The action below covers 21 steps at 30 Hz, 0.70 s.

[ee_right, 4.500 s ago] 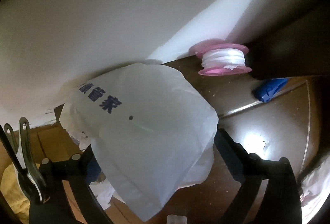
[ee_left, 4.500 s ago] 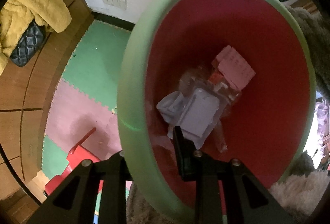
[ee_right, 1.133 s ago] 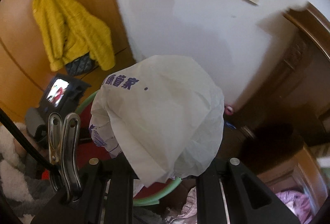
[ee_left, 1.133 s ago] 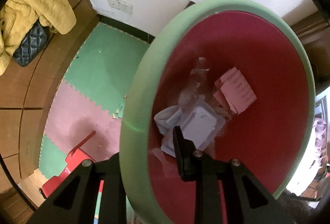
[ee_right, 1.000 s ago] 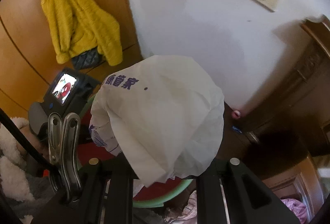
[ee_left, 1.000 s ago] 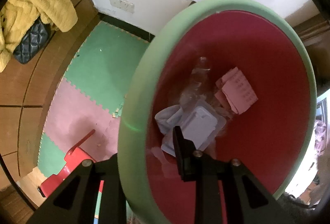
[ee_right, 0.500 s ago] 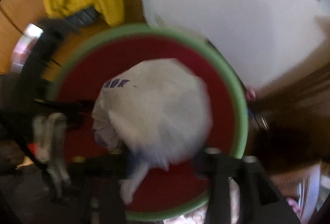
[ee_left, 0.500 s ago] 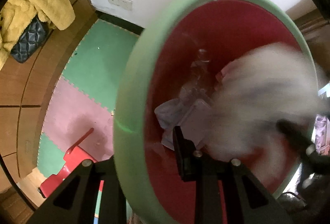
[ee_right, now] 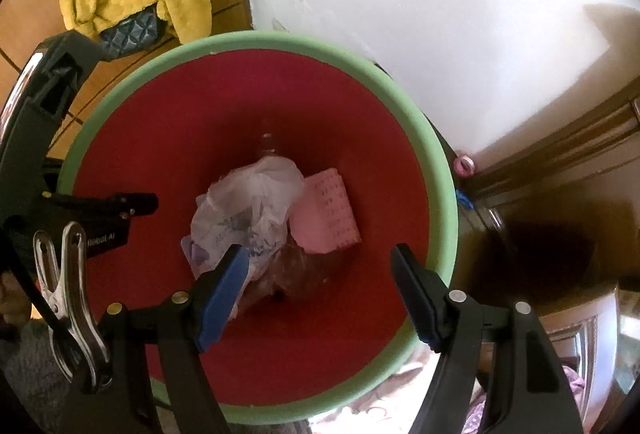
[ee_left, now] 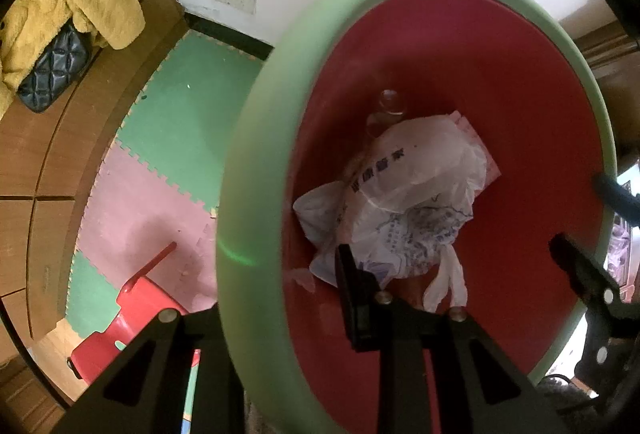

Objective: Collect trash
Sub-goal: 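Open the right tool and release the white bag into the bucket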

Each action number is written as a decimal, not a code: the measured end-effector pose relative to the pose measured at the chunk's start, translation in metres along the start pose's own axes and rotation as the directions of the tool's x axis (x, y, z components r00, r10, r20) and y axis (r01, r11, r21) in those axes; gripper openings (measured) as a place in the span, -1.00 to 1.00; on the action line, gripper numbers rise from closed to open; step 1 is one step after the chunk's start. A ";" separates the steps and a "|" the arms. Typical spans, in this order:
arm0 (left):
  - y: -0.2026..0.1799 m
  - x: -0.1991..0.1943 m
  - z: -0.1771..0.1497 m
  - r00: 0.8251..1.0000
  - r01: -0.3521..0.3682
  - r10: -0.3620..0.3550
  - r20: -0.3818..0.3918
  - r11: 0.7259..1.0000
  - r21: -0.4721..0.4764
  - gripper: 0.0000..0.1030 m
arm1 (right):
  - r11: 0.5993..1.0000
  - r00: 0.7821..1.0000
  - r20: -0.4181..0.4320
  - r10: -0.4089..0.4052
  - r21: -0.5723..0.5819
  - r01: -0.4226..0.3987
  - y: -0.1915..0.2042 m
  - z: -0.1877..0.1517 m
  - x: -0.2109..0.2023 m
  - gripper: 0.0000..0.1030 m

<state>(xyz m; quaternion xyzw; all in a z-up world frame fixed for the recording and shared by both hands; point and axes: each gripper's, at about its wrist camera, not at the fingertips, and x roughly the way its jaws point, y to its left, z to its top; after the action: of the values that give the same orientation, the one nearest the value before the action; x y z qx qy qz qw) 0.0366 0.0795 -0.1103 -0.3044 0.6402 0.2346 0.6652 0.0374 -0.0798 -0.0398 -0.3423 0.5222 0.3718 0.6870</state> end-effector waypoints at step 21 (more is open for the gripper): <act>0.003 -0.006 -0.013 0.999 -0.010 0.011 0.030 0.999 -0.041 -0.54 | 0.987 0.988 0.039 0.150 0.055 -0.152 -0.013 -0.015 -0.016 0.45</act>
<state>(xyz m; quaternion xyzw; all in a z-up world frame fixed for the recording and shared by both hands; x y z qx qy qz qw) 0.0251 0.0725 -0.1042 -0.3111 0.6268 0.2556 0.6672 0.0389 -0.1015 -0.0262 -0.2751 0.5451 0.4135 0.6755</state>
